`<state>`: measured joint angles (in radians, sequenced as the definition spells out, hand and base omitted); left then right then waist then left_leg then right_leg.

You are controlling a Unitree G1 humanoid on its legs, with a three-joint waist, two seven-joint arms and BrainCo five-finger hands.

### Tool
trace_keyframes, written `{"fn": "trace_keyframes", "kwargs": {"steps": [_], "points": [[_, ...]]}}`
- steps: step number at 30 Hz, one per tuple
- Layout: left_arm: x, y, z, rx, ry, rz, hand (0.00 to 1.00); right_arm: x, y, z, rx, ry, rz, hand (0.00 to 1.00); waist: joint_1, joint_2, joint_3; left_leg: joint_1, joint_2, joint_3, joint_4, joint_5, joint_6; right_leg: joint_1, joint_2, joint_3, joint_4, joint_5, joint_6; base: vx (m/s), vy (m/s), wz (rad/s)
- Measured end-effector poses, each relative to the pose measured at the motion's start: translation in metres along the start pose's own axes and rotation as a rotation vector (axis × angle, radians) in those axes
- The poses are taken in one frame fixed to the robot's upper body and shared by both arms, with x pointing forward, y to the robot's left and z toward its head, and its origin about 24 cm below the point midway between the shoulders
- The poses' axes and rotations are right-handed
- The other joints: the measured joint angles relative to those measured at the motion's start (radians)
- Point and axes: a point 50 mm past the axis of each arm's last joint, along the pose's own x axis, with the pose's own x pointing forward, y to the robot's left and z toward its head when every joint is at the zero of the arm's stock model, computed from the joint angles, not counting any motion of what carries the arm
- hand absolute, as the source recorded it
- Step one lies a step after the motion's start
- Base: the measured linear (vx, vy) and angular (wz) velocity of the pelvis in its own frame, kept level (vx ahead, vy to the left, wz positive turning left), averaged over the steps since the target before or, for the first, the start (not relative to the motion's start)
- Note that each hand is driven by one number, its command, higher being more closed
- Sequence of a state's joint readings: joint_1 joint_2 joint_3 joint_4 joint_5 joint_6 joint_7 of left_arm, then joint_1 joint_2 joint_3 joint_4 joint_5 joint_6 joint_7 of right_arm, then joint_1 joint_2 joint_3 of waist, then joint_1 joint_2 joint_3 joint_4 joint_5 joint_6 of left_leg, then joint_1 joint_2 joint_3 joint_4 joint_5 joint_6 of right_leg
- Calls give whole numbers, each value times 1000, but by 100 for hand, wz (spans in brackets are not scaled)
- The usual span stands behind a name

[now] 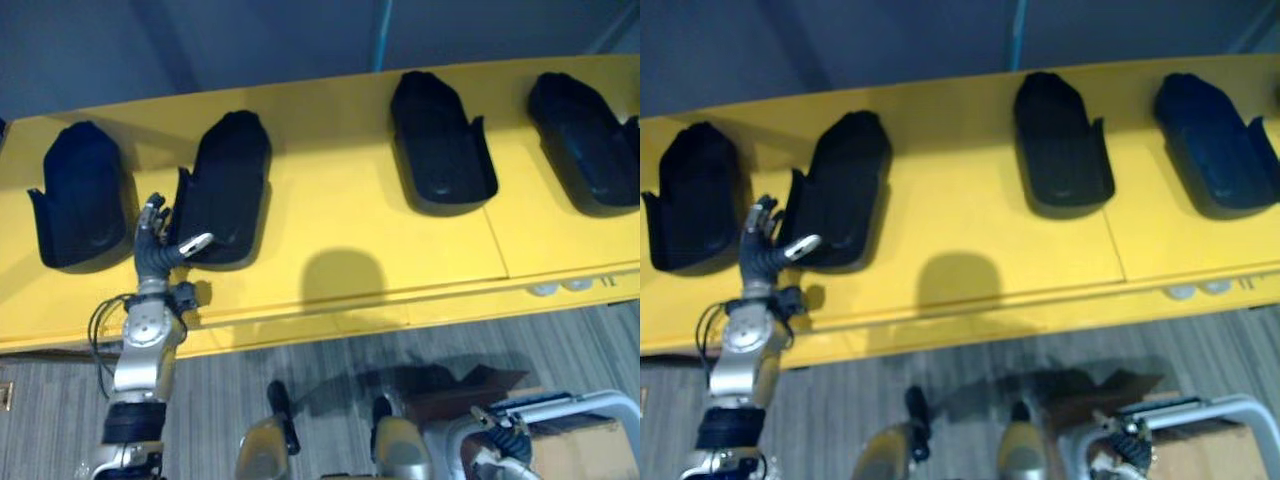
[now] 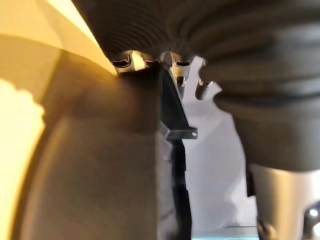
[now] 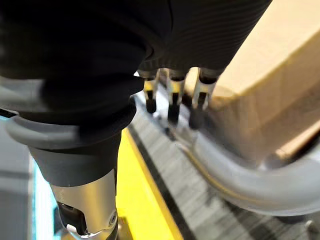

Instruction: Walk over and take plastic housings, then place them on the shelf

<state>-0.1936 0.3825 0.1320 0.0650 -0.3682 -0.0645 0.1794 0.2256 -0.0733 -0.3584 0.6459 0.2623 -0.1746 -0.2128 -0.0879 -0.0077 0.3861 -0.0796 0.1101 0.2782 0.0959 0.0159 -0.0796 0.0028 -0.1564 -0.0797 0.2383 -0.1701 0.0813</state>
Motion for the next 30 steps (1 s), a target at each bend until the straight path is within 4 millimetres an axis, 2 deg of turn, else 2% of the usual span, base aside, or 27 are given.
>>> {"fn": "trace_keyframes", "kwargs": {"steps": [8, 30], "points": [[-12, -15, -6, -103, 26, -64, 0, -1, -1, 0, -3, -1, -1, 0, -2, 1, -1, 30, -8, 1, -20, -2, 0, 19, -5, 0, 2, -1, 0, 0, 0, 0], [-6, -31, -6, -108, 41, -117, 0, -1, -4, -8, -10, 31, -17, 0, -8, 2, -3, 33, -28, -24, -34, 8, 6, 32, -17, -3, -9, 3, 5, -1, -2, 1]]}}
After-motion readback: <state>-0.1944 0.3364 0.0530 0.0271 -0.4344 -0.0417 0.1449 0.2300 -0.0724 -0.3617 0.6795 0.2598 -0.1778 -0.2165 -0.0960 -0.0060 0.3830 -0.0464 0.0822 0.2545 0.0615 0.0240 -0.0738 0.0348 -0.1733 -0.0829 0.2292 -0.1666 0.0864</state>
